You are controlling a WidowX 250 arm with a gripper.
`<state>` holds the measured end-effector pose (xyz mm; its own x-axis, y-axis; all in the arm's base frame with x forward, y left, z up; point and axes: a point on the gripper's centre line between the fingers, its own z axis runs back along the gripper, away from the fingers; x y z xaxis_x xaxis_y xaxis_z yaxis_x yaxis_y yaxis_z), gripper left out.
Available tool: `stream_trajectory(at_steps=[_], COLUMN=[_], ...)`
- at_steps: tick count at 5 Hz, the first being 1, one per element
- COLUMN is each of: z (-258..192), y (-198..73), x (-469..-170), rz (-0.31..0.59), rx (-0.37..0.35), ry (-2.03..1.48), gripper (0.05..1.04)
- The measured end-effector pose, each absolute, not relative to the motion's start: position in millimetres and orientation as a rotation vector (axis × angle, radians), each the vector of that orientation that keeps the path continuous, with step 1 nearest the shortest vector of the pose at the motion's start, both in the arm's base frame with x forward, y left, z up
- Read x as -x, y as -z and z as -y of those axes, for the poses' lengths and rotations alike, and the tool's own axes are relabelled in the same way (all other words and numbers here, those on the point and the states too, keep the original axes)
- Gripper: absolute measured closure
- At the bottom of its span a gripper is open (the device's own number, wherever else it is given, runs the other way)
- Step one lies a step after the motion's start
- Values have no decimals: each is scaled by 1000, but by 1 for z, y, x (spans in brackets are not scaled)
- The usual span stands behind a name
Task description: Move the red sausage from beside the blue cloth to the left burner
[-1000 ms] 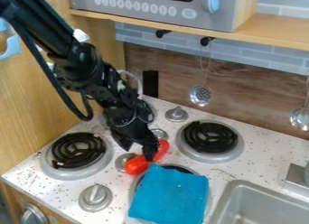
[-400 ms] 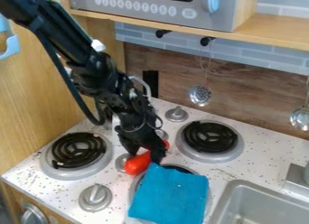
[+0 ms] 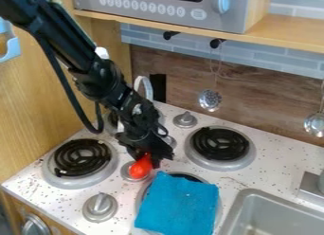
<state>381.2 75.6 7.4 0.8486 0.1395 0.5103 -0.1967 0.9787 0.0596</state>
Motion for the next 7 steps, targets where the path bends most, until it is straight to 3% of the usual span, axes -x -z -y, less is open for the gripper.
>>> stream_trajectory(at_steps=[3,5,7], z=[-84,-135,-151], y=[-77,-81,-65], x=[-373,-368,-373], rz=[669,615,574], rx=[-166,-167,-156], ry=[-177,-212,-214], gripper=[556,556,557])
